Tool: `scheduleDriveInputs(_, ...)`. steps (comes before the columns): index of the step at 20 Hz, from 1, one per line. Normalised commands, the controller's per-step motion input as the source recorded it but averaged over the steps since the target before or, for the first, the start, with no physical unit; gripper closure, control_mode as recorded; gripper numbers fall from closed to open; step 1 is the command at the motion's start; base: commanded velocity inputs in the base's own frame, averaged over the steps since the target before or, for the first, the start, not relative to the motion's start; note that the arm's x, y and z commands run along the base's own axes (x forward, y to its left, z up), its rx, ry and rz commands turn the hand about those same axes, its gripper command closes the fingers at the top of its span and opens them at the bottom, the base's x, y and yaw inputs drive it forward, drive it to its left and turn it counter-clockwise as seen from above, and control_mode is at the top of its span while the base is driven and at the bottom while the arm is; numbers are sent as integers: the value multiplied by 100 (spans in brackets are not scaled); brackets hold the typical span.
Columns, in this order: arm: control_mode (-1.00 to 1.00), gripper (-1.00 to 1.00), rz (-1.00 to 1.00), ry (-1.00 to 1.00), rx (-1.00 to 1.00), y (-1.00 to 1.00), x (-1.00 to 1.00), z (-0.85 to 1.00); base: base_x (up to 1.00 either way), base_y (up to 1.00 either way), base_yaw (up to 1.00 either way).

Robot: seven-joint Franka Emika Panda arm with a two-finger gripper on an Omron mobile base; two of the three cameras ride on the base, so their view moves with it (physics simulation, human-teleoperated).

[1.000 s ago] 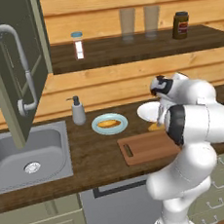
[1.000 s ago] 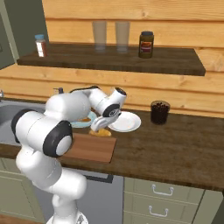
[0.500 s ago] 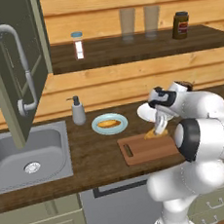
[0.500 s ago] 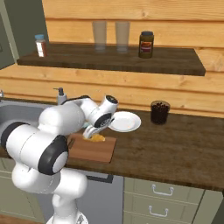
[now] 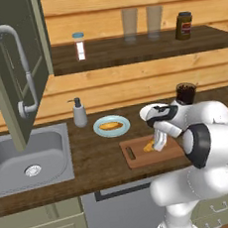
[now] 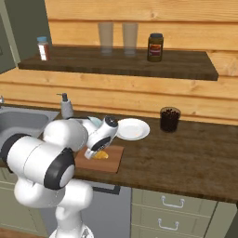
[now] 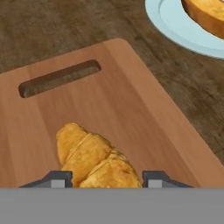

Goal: From the different types of pastries on the counter, select a croissant and place it on the cutting board. Then retrieve a jar of jam from the cabinet and place it alongside the croissant on the cutting board.

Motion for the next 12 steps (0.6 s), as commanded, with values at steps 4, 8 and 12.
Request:
scheduleDriveInputs(4,-100,-100,0,0,0,-1,-4,1,0,0,0)
scheduleDriveInputs(8,-100,-100,0,4,0,0,0,2,0,0,0)
scheduleDriveInputs(12,-100,-100,2,20,0,3,0,29,0,0,0)
